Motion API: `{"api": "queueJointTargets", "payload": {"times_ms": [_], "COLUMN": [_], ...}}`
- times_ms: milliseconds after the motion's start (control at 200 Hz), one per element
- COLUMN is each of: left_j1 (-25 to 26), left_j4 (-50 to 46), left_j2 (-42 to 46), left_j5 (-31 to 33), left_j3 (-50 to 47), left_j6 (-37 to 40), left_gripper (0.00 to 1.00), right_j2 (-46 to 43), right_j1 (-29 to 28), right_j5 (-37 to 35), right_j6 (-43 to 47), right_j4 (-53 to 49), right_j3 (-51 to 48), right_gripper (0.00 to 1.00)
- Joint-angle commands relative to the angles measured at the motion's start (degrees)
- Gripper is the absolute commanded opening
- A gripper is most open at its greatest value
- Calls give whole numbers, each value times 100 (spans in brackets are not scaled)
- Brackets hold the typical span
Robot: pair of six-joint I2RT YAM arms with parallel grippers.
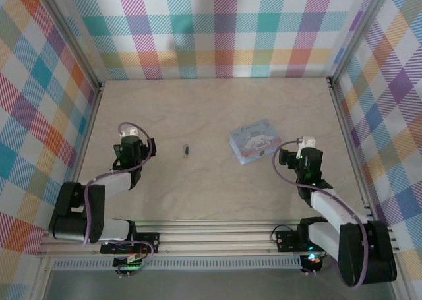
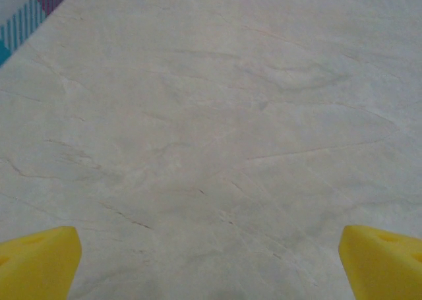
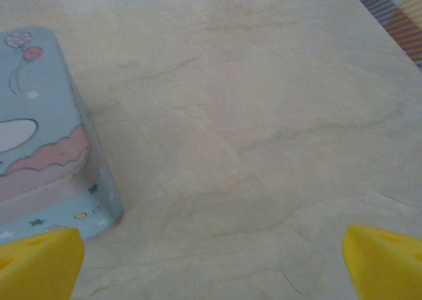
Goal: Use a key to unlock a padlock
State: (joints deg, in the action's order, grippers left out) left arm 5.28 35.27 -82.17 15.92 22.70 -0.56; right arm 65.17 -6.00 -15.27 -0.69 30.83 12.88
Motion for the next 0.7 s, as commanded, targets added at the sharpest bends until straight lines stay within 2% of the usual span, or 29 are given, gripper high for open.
{"api": "queueJointTargets", "payload": {"times_ms": [0, 100, 130, 205, 300, 370, 425, 495, 550, 600, 700], "left_j1": [-53, -49, -52, -53, -50, -49, -53, -48, -47, -53, -53], "left_j4": [1192, 1513, 1273, 1115, 1126, 1121, 1139, 1132, 1124, 1120, 1112], "left_j2": [-297, -776, -738, -744, -743, -757, -750, -749, -752, -759, -751], "left_j5": [-416, -792, -876, -884, -878, -876, -870, -879, -881, -889, -891], "left_j3": [-112, -35, 42, 130, 131, 130, 113, 123, 129, 136, 138], "left_j6": [64, 222, 251, 246, 245, 242, 246, 246, 248, 249, 245], "left_gripper": [100, 100, 100, 100, 100, 100, 100, 100, 100, 100, 100], "right_j2": [418, 1087, 1309, 1813, 2544, 2190, 2364, 2229, 2356, 2293, 2290], "right_j1": [35, 99, 112, 108, 108, 116, 126, 140, 150, 381, 521], "right_j5": [461, 602, 651, 751, 572, 667, 617, 594, 580, 898, 1109], "right_j6": [203, 187, 213, 236, 210, 180, 200, 124, 85, -90, -123], "right_j4": [1682, 2806, 2870, 3184, 4226, 3272, 3398, 2525, 2261, 1829, 1855], "right_j3": [4, -63, 6, 62, -27, 150, 253, 579, 825, 984, 981], "right_gripper": [100, 100, 100, 100, 100, 100, 100, 100, 100, 100, 100]}}
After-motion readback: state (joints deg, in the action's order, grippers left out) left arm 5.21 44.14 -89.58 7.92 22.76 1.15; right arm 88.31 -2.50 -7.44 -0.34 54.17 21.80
